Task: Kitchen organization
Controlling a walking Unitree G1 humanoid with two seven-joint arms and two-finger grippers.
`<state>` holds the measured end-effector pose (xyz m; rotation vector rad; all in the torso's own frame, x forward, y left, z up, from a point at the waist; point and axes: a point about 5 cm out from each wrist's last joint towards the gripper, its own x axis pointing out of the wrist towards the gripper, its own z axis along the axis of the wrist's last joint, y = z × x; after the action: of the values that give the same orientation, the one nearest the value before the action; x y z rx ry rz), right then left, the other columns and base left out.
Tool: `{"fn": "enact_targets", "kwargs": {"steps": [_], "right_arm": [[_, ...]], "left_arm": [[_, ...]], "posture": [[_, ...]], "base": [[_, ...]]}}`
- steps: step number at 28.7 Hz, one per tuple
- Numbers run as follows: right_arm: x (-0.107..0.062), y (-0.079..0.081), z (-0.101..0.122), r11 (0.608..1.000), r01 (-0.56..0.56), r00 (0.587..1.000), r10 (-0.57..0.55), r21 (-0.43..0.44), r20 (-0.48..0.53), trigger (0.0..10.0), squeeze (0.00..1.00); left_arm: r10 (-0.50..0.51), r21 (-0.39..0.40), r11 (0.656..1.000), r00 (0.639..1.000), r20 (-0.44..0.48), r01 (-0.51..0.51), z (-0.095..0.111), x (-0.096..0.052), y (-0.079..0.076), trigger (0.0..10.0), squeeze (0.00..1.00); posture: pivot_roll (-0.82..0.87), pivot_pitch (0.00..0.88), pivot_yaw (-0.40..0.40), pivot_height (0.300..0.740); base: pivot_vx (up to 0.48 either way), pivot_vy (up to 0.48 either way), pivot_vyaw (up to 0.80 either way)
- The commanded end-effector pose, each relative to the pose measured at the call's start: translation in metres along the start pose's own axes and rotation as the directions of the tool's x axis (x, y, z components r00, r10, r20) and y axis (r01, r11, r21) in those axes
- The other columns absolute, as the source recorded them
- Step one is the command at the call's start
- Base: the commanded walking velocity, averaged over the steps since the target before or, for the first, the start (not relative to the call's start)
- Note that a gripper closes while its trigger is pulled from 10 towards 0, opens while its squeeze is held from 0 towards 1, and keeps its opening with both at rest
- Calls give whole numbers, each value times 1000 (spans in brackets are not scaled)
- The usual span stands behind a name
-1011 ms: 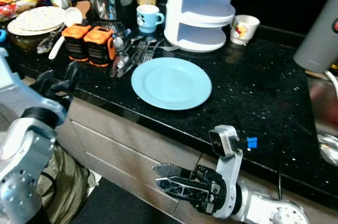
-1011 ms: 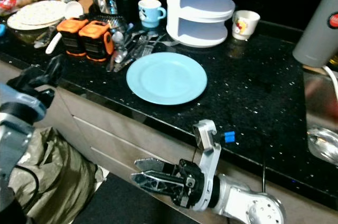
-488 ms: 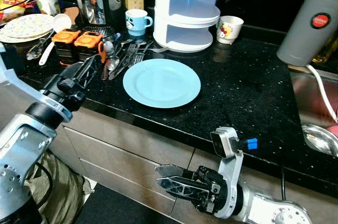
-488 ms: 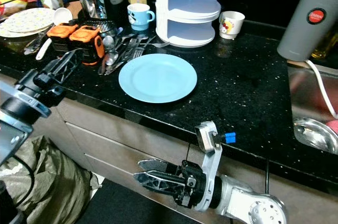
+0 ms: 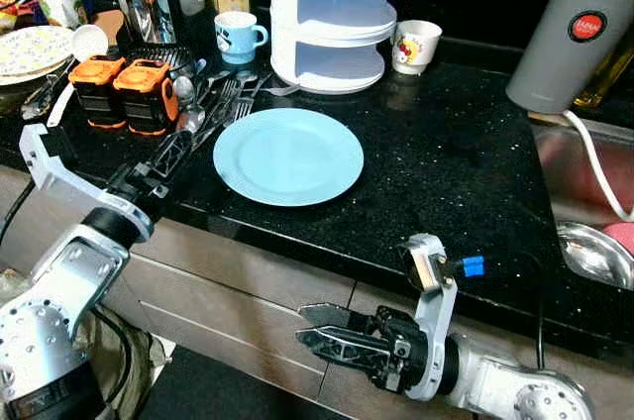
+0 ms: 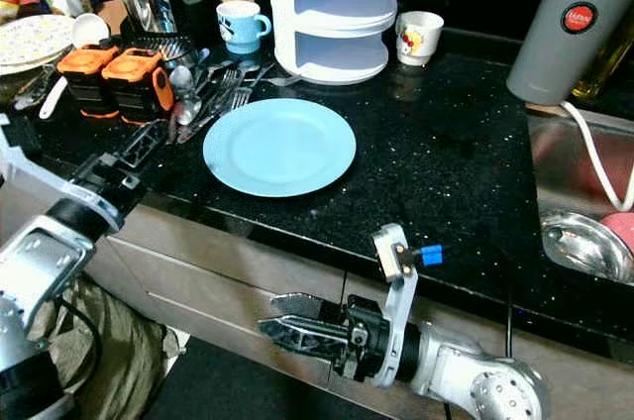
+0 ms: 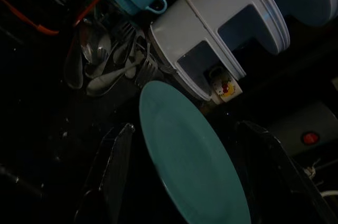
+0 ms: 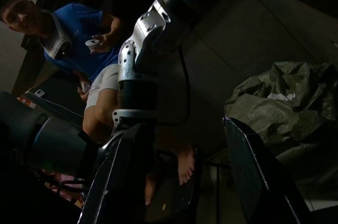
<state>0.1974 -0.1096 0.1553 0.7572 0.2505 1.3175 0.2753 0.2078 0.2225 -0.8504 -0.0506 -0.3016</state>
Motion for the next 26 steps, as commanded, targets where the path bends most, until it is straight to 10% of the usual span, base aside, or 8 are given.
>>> {"fn": "enact_targets", "kwargs": {"steps": [1,26], "right_arm": [[-1,1,1,1000,9,1000,-9,-19,-2,10000,0],[-4,2,1,998,38,999,-38,-41,-18,10000,0]], "left_arm": [[25,-39,999,999,23,-24,4,4,3,10000,0],[254,-141,946,936,-246,-293,-12,28,36,10000,0]], "posture": [[72,49,0,740],[37,52,0,740]], "base": [[0,0,0],[0,0,0]]}}
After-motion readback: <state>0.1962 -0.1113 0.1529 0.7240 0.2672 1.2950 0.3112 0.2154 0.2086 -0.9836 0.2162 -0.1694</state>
